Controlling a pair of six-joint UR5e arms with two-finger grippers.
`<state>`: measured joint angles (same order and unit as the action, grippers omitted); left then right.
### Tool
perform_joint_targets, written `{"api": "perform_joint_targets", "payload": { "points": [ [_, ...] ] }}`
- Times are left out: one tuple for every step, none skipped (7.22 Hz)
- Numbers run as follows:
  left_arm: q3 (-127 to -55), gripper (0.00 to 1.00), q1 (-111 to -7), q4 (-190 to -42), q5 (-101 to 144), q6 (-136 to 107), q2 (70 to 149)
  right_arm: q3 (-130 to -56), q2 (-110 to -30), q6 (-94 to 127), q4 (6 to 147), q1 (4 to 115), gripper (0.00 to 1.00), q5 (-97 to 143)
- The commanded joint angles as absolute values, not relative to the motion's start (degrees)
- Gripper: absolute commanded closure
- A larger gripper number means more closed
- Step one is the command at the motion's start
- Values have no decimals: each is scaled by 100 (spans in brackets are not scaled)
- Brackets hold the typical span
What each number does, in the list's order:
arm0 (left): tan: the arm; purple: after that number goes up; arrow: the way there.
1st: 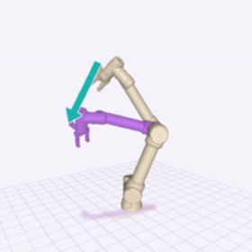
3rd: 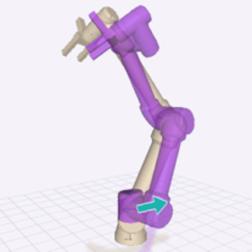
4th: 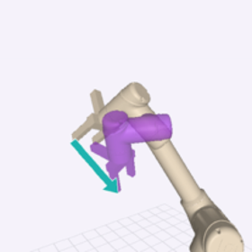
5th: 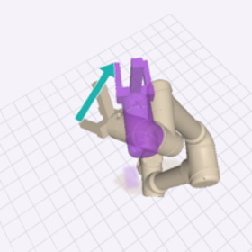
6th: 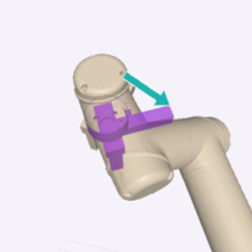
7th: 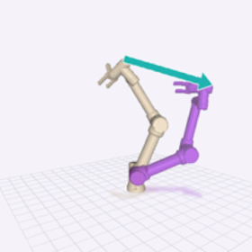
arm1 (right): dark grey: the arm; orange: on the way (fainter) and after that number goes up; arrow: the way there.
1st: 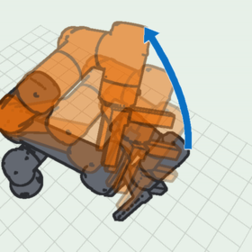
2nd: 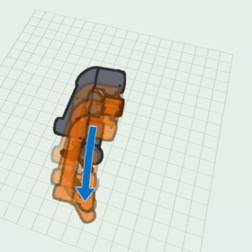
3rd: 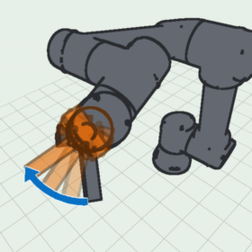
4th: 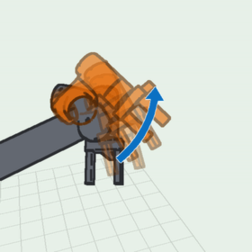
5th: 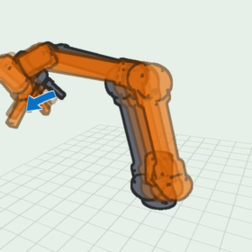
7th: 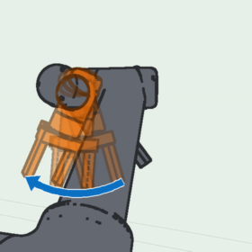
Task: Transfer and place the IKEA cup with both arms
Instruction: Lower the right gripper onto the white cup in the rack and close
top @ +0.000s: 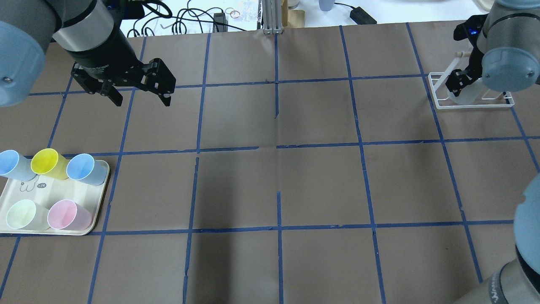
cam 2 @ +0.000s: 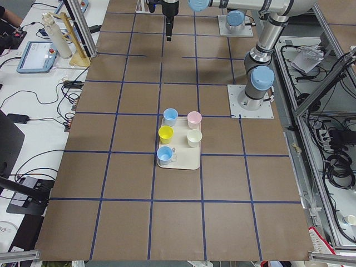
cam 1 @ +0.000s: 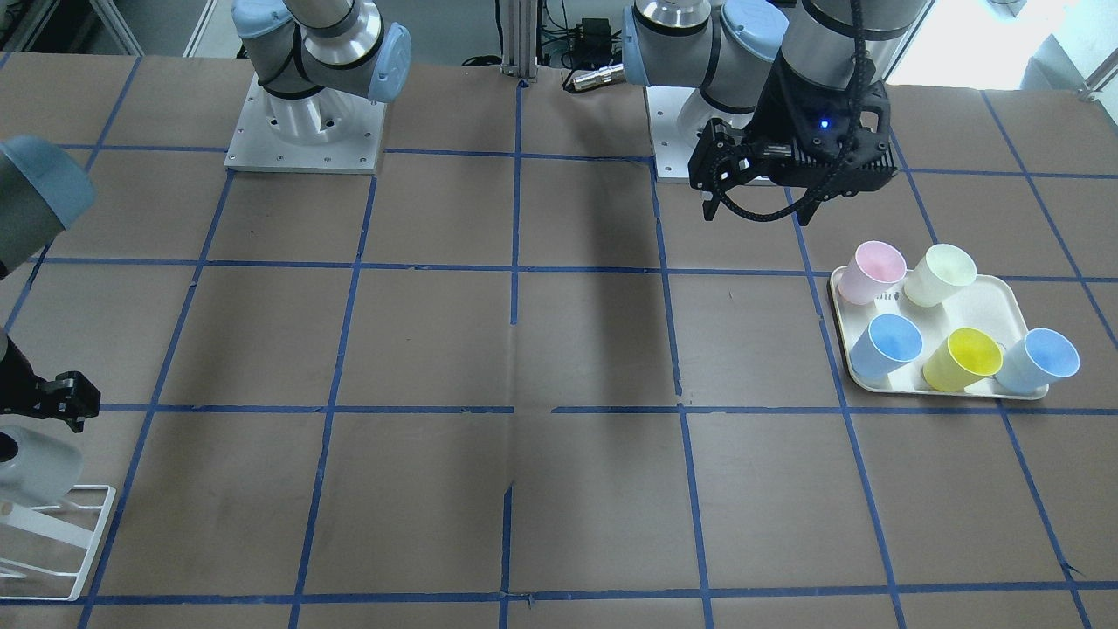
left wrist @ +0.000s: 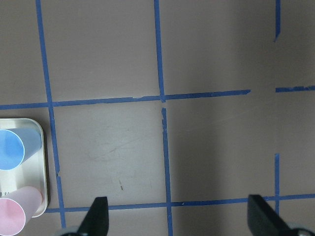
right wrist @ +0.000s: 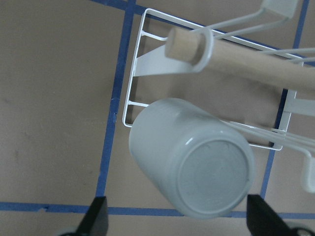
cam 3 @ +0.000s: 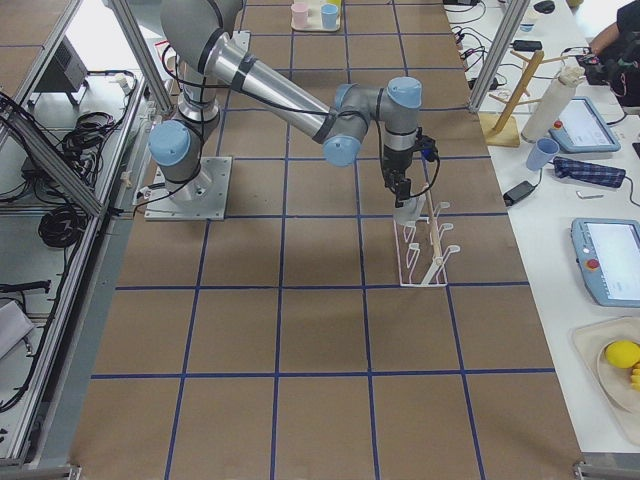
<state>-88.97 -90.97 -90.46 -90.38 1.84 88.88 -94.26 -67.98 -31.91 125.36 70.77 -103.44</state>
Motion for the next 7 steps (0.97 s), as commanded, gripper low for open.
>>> {"api": "perform_joint_targets", "payload": {
  "points": [
    [-8903, 0, -9097, -9053, -9035, 185, 8886, -9352, -6759, -3217, 12542, 7075, 0, -10388],
    [-8903, 0, -9097, -9053, -9035, 185, 8886, -9256, -6750, -3234, 12525, 7075, 0, -10380],
    [-8903, 0, -9088, -9044, -9035, 185, 8886, -9211, -6750, -3313, 12524, 7075, 0, -10319],
    [-8903, 0, -9097, -9044, -9035, 185, 8886, -9202, -6733, -3487, 12568, 7075, 0, -10292],
    [-8903, 0, -9088, -9053, -9035, 185, 8886, -9202, -6689, -3515, 12594, 7066, 0, -10292],
    [-8903, 0, -9097, -9053, -9035, 185, 8886, -9202, -6680, -3542, 12638, 7066, 0, -10292],
    [-8903, 0, -9097, -9053, -9035, 185, 8886, -9193, -6636, -3568, 12673, 7066, 0, -10292]
  ]
}}
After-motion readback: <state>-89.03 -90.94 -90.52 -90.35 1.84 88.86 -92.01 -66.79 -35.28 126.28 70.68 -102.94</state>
